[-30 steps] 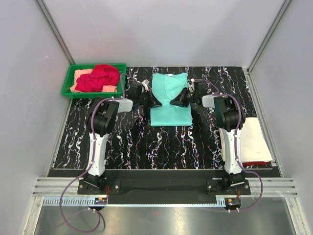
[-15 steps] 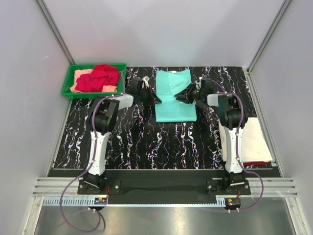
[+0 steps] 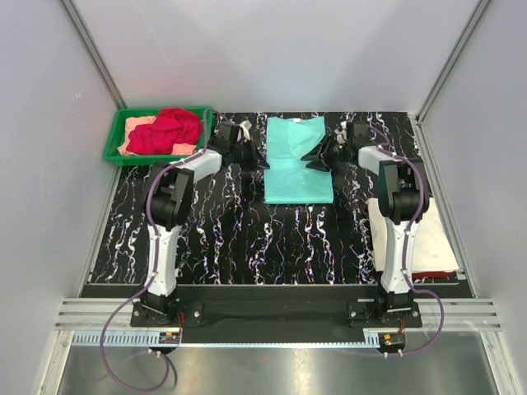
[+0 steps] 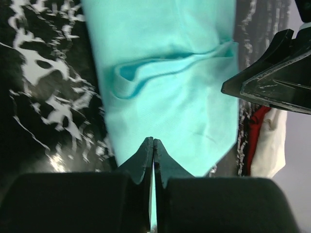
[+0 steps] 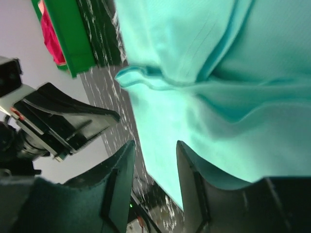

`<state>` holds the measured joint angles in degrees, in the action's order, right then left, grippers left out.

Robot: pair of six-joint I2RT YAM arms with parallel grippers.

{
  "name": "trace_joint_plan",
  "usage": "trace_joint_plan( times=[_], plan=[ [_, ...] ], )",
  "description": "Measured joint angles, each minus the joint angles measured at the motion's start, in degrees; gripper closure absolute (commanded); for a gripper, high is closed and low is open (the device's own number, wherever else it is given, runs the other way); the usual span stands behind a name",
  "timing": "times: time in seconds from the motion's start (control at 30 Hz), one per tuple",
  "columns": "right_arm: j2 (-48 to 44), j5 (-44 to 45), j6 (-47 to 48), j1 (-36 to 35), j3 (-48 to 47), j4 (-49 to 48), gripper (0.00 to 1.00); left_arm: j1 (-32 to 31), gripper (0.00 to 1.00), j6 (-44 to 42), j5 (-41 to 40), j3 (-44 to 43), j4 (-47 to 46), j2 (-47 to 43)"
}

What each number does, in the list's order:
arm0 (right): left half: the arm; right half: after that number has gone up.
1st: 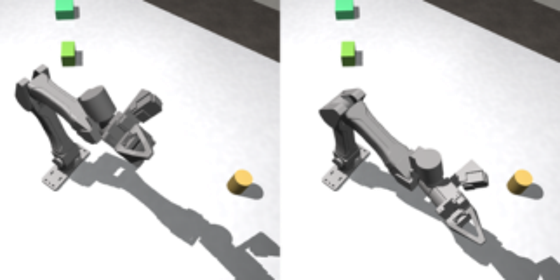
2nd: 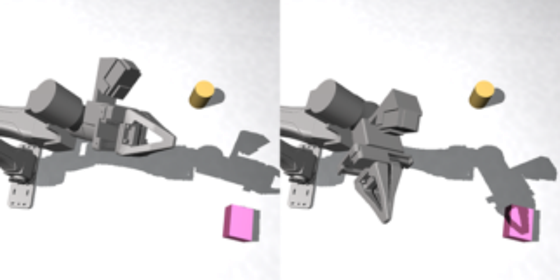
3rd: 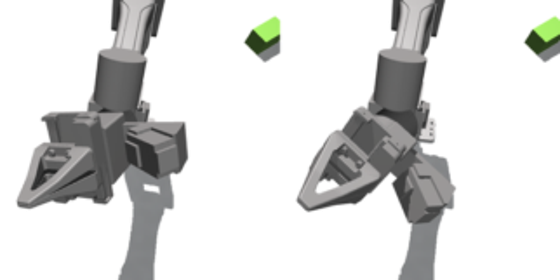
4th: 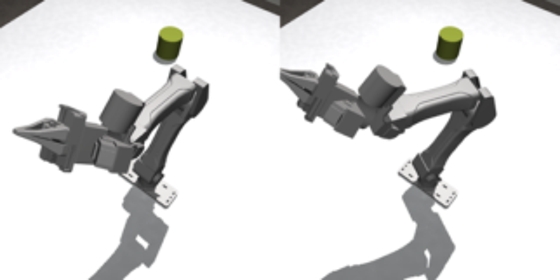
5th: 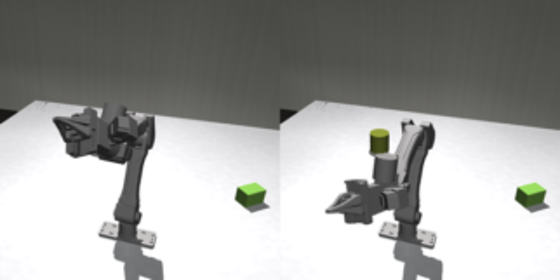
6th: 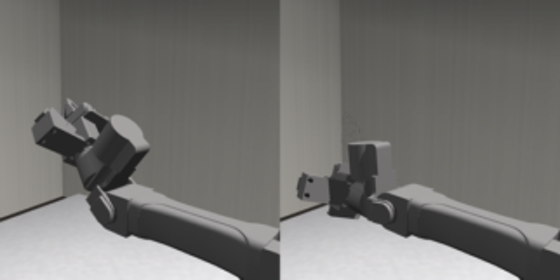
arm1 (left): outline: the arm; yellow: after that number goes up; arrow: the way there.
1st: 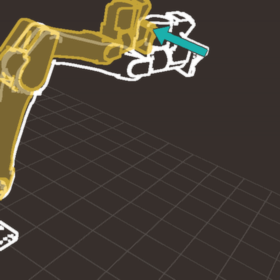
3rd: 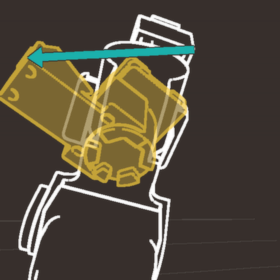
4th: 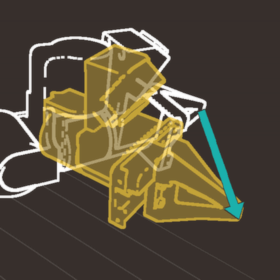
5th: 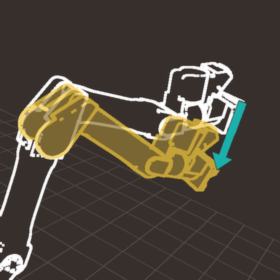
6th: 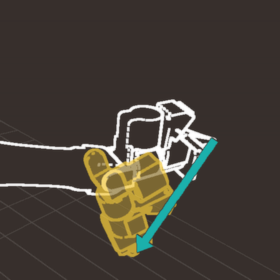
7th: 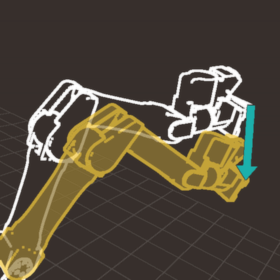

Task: Fold and stack the t-shirts
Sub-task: Fold the tshirt

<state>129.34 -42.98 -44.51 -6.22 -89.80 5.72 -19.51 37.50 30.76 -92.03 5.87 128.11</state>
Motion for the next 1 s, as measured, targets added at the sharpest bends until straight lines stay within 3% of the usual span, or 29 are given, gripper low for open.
trace_joint_plan(
  times=[0.13,0.27,0.37,0.47,0.77,1.0],
  plan=[
    [-5.38,-0.74,4.02,-0.02,0.66,5.14,0.6,-1.86,0.98,0.66,0.09,3.02,-0.59,-6.01],
    [-10.56,-3.1,5.03,-0.04,6.6,4.61,0.78,-5.11,1.0,5.97,1.77,7.74,-8.44,-7.98],
    [-10.14,-5.38,6.01,-0.07,10.47,4.52,0.92,-7.06,1.0,9.18,2.62,11.89,-11.82,-7.34],
    [-7.32,-7.32,7.61,-0.04,13.4,4.66,0.97,-7.5,1.0,11.15,3.32,15.39,-13.05,-5.42],
    [-6.36,-11.28,10.05,0.59,23.5,-0.17,0.98,-6.78,1.0,13.31,5.25,23.28,-18.82,-5.14],
    [-12.74,-11.76,11.32,-0.39,34.53,-3.37,0.98,-6.95,1.0,10.58,4.96,36.3,-17.0,-15.08]
  ],
)
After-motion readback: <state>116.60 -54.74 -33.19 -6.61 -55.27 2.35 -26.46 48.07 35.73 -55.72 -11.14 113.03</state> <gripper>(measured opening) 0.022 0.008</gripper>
